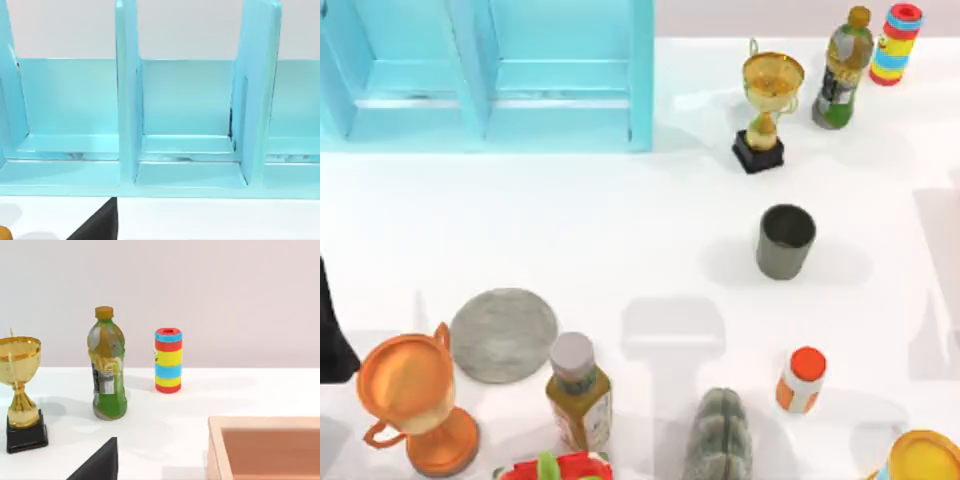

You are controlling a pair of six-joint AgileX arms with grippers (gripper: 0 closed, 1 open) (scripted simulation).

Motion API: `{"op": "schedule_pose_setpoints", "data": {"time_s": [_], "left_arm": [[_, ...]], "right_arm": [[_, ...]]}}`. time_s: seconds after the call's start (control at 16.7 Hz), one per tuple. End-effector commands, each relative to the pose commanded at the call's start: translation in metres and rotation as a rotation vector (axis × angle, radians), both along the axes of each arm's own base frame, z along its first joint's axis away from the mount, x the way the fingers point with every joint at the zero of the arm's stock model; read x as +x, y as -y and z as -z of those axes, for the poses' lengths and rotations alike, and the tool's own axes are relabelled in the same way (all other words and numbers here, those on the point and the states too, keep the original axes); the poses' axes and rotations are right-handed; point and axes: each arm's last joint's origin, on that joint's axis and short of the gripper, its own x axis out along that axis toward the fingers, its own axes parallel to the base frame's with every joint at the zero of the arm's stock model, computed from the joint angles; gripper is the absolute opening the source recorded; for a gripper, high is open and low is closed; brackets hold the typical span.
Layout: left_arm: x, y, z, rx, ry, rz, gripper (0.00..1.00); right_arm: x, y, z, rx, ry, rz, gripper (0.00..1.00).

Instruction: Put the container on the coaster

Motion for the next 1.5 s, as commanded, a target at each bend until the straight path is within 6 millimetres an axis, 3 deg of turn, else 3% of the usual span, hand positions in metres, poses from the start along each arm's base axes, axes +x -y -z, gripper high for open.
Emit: {"op": "schedule_pose_setpoints", "data": {"time_s": [0.18,0.36,0.54,0.72,0.9,1.08,1.32,1.5], "left_arm": [[0.0,0.0,-0.002,-0.009,-0.006,-0.001,1.0],[0.001,0.0,-0.02,-0.094,-0.059,-0.006,1.0],[0.008,0.002,-0.056,-0.268,-0.168,-0.018,1.0],[0.033,0.006,-0.103,-0.501,-0.339,-0.053,1.0],[0.084,0.019,-0.139,-0.752,-0.572,-0.141,1.0],[0.155,0.044,-0.148,-0.979,-0.834,-0.307,1.0],[0.245,0.104,-0.12,-1.189,-1.131,-0.611,1.0],[0.286,0.163,-0.088,-1.272,-1.271,-0.831,1.0]], "right_arm": [[0.0,0.0,0.0,0.0,0.0,0.0,1.0],[0.0,0.0,0.0,0.0,0.0,0.0,1.0],[0.0,0.0,0.0,0.0,0.0,0.0,1.0],[0.0,0.0,0.0,0.0,0.0,0.0,1.0],[0.0,0.0,0.0,0.0,0.0,0.0,1.0],[0.0,0.0,0.0,0.0,0.0,0.0,1.0],[0.0,0.0,0.0,0.0,0.0,0.0,1.0],[0.0,0.0,0.0,0.0,0.0,0.0,1.0]]}}
